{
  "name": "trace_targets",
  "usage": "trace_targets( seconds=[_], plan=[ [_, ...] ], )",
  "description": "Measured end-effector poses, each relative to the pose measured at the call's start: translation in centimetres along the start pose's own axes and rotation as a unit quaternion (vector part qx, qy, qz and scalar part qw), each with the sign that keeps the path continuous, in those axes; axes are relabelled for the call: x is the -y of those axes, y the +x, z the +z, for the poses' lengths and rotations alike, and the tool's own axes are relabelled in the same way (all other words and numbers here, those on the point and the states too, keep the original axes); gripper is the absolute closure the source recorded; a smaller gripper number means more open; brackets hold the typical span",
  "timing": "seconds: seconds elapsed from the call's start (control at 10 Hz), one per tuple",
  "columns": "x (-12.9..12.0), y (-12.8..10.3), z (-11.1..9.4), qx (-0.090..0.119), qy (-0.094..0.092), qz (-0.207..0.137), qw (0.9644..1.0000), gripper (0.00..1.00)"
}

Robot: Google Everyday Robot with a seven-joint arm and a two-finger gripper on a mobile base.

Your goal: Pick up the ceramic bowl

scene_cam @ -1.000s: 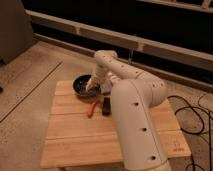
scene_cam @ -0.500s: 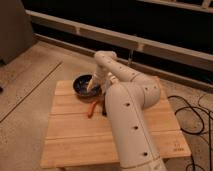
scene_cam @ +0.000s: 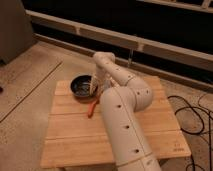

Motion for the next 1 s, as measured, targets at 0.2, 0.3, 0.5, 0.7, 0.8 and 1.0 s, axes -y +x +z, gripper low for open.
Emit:
trace_targets(
  seconds=[0.2, 0.3, 0.5, 0.7, 0.8, 1.0],
  plan=[
    [-0.3, -0.8, -1.5, 0.018, 0.004, -0.006, 0.9998, 1.0],
    [-0.8, -1.4, -3.1, 0.037, 0.006, -0.013, 0.9992, 1.0],
    [-2.5, -2.6, -8.5, 0.1, 0.013, -0.03, 0.9945, 1.0],
    [-5.4, -2.4, -14.2, 0.16, 0.013, -0.065, 0.9848, 1.0],
    [-7.3, -1.4, -17.2, 0.188, 0.015, -0.092, 0.9777, 1.0],
    [-9.0, -0.2, -19.7, 0.213, 0.02, -0.118, 0.9698, 1.0]
  ],
)
